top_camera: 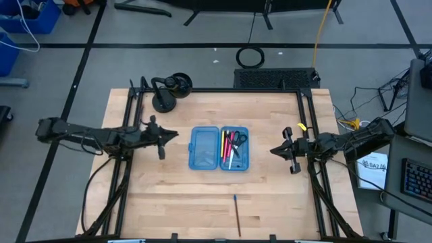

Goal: Pick & place school supplies into a supply box
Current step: Put the brown pencil into the blue supply box

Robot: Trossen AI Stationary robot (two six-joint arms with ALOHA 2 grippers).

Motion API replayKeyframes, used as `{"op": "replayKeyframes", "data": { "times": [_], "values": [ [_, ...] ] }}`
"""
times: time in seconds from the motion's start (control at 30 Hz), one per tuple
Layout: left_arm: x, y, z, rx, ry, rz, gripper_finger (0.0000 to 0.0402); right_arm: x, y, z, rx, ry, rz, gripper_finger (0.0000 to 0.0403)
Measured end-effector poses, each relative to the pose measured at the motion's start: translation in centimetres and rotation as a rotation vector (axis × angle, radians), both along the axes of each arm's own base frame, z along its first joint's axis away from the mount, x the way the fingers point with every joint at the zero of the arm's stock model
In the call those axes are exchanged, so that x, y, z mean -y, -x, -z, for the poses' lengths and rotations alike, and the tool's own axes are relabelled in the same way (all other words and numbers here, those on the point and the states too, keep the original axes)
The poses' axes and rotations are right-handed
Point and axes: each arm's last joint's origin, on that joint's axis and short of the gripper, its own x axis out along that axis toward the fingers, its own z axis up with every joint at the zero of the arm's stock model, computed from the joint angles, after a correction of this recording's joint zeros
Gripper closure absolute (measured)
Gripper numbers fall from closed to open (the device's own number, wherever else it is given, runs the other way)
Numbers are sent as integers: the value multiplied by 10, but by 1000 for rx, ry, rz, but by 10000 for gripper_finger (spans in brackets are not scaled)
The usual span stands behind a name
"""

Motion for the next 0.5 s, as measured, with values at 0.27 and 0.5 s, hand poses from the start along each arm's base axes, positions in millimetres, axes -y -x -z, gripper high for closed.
{"op": "replayKeyframes", "data": {
  "times": [0.27,0.5],
  "values": [
    [28,-87,-69,-235,-69,117,364,0,0,-2,18,-24,-3,403],
    [79,-160,-70,-498,-206,373,364,0,0,-2,23,-29,-4,403]
  ]
}}
